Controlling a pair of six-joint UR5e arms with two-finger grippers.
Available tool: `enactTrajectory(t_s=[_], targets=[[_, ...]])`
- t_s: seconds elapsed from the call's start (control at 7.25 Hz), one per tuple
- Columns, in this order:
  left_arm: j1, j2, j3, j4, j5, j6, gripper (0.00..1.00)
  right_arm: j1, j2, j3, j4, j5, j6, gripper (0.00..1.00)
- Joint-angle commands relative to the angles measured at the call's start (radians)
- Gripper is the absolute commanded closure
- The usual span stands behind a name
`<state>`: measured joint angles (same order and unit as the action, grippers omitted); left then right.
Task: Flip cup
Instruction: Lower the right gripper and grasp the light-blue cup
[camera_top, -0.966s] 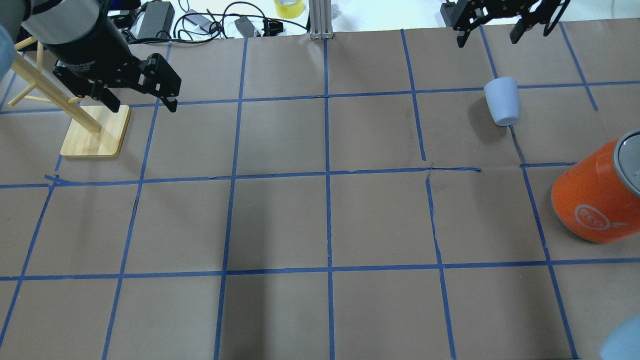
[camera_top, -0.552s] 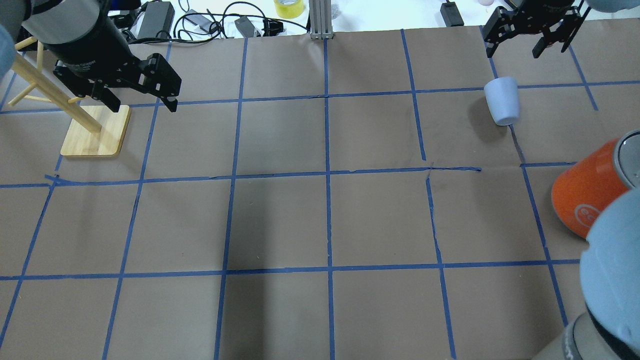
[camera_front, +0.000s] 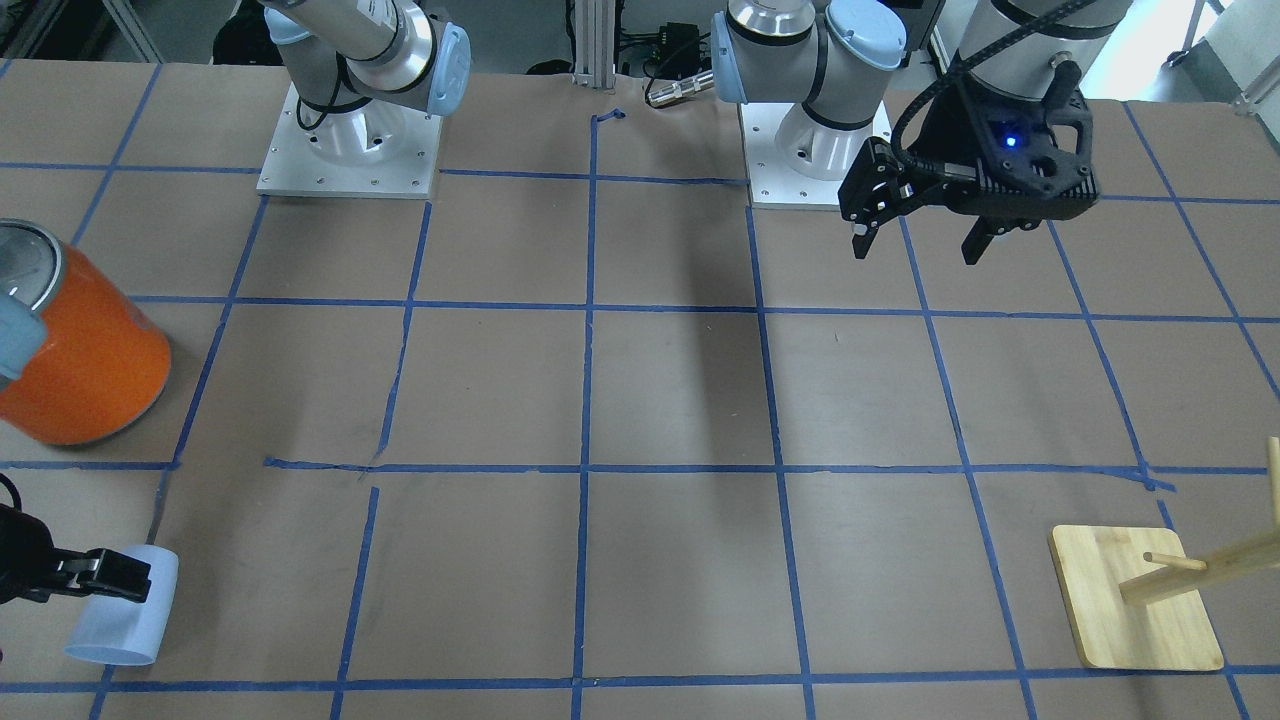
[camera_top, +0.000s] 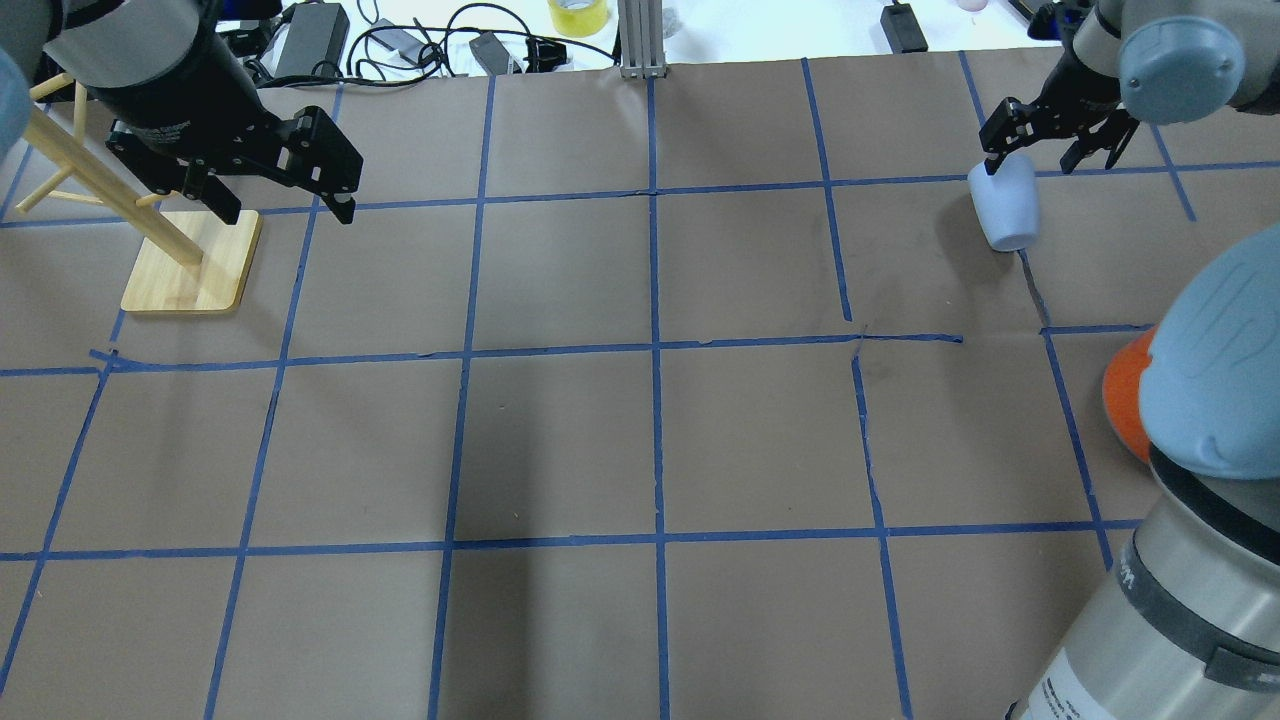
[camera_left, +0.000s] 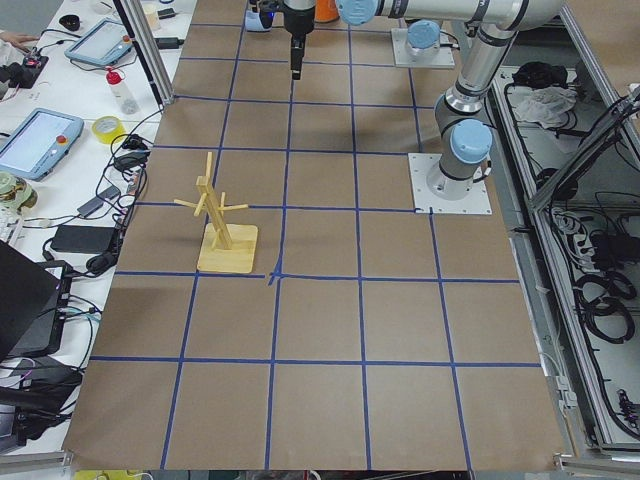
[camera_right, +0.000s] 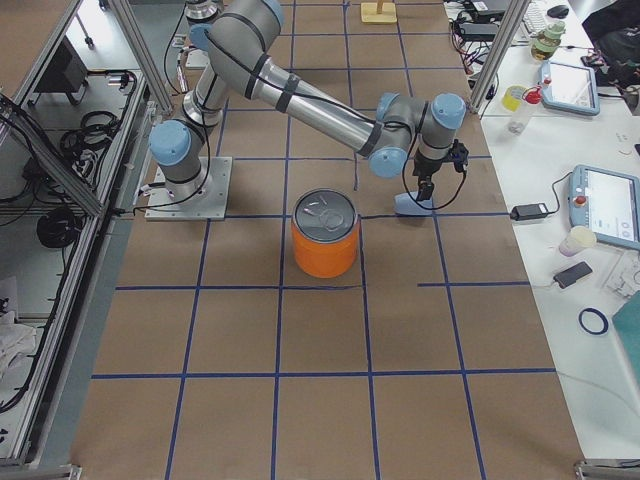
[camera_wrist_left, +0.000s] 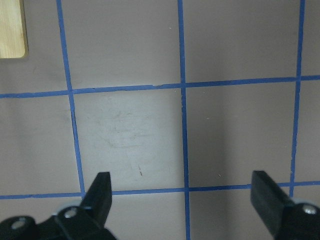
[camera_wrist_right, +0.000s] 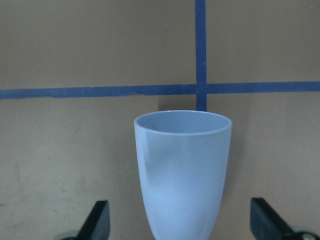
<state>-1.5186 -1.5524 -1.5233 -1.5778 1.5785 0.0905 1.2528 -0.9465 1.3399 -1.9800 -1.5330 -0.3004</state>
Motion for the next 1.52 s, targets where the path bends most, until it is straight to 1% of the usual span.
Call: enactTrajectory(t_s=[0.0,0.28,0.55,0.69,0.83,0.97,1.1,1.38], targets=[[0.000,0.000,0.000,0.001,0.000,0.000,0.00,-0.003,0.041,0.010,-0.049,0.001,0.000,0.01],[0.000,0.000,0.000,0.001,0.000,0.000,0.00,-0.003,0.086,0.008,-0.104,-0.001,0.000,0.01],[0.000,0.000,0.000,-0.001,0.000,0.000,0.00,0.000,0.100,0.008,-0.103,-0.001,-0.002,0.01],[0.000,0.000,0.000,0.001,0.000,0.000,0.00,0.003,0.097,0.007,-0.103,0.001,-0.002,0.09],[0.000,0.000,0.000,-0.001,0.000,0.000,0.00,0.008,0.094,0.007,-0.099,0.001,-0.003,0.23],[0.000,0.000,0.000,0.001,0.000,0.000,0.00,0.013,0.086,0.007,-0.092,0.001,-0.019,0.42],[0.000,0.000,0.000,0.001,0.000,0.000,0.00,0.025,0.062,0.004,-0.082,0.013,-0.019,0.57],[0.000,0.000,0.000,-0.001,0.000,0.000,0.00,0.124,-0.012,-0.004,-0.013,0.027,-0.020,0.57]])
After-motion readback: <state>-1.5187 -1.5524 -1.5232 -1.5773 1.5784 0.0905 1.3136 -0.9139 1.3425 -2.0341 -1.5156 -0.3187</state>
